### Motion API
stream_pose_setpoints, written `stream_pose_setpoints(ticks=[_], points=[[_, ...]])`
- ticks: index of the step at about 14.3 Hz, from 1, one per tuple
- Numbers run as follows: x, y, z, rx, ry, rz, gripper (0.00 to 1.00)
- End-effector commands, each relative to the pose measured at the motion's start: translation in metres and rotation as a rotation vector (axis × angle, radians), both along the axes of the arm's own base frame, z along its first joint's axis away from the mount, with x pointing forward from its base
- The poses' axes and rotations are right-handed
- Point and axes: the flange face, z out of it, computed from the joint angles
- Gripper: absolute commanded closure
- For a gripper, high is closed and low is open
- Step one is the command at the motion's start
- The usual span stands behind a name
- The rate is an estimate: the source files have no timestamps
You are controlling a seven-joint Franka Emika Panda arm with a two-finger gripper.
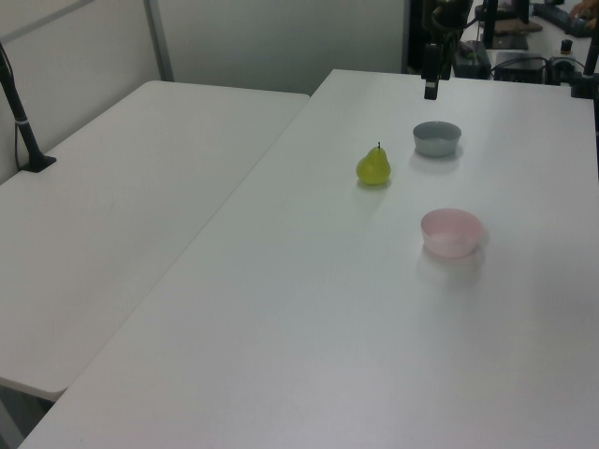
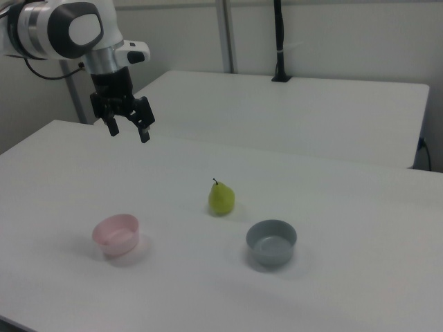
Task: Place the pear in the bowl
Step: 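Move the open gripper over the green pear and descend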
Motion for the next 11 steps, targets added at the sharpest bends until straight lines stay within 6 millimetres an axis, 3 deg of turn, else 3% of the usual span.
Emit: stream_pose_setpoints(ticks=[1, 11], points=[[-0.0028, 0.0013, 0.0033, -0.020, 0.011, 0.037, 0.00], [0.0061, -0.0061, 0.0007, -0.014, -0.021, 0.024, 0.00]])
